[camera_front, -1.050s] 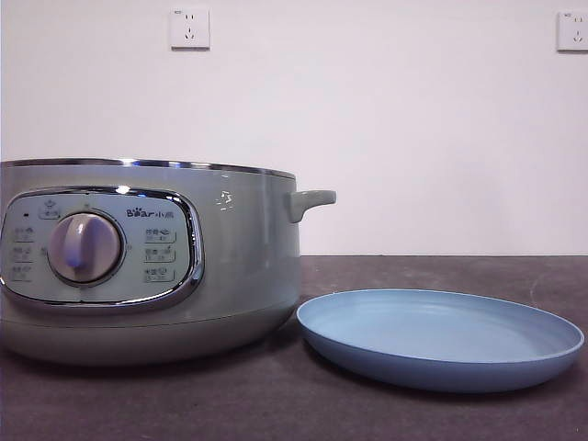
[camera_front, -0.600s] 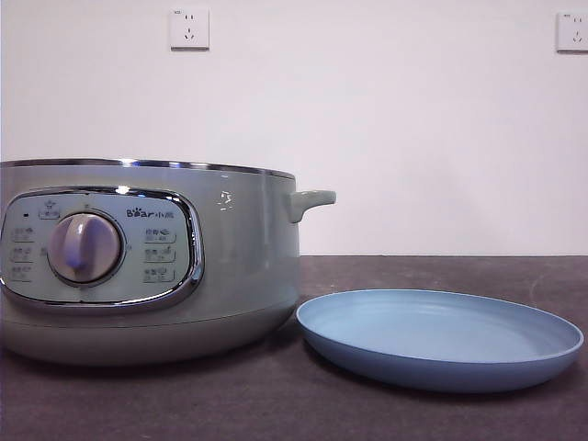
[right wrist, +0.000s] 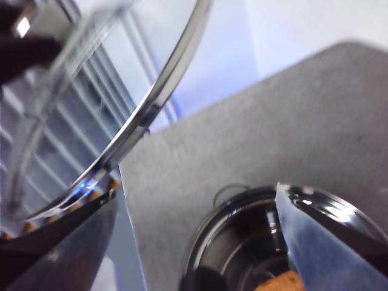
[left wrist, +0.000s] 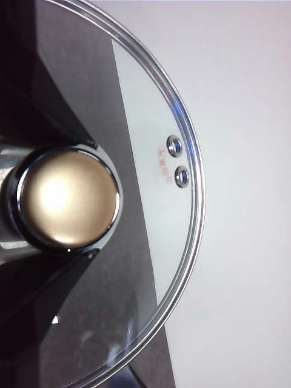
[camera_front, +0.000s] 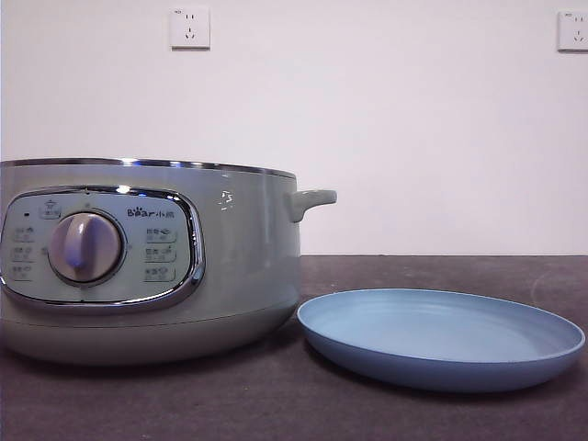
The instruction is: Take the potato out from the steamer,put the potato on the plate,close the lid
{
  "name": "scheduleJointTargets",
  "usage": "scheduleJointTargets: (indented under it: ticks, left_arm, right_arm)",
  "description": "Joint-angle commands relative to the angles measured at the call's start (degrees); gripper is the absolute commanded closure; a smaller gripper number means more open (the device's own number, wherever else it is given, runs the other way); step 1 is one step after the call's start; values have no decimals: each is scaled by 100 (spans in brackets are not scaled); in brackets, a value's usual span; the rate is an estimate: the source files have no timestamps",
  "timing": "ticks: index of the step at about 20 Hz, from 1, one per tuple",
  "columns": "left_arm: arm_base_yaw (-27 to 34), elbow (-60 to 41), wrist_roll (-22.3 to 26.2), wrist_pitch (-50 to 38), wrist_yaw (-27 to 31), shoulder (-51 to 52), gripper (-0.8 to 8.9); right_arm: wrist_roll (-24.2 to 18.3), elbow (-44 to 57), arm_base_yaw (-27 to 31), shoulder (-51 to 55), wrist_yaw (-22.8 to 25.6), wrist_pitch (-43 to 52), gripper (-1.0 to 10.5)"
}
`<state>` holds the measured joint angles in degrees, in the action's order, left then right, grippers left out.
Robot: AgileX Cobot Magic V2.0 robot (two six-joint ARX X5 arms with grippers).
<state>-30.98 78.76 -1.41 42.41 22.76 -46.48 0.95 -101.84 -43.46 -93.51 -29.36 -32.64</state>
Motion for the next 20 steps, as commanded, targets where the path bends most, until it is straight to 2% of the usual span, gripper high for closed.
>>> scheduleJointTargets:
  ticks: [1, 9, 13, 16, 20]
  left_arm:
    - [-2, 48, 223, -221, 328, 68, 822]
    - [-2, 48, 560, -66, 1091, 361, 822]
    - [-2, 50, 669, -70, 1473, 691, 822]
    - [-2, 50, 748, -9, 1484, 1045, 822]
    - [-4, 50, 745, 251, 1478, 1316, 822]
  right_arm:
    - [-256, -625, -348, -546, 852, -411, 505]
    - [-72, -1958, -916, -1755, 2511, -1781, 505]
    - [192, -2319, -1038, -2170, 2695, -2317, 506]
    - [518, -2358, -990, -2426, 2673, -2638, 507]
    - [804, -2358, -758, -2605, 2341, -2981, 511]
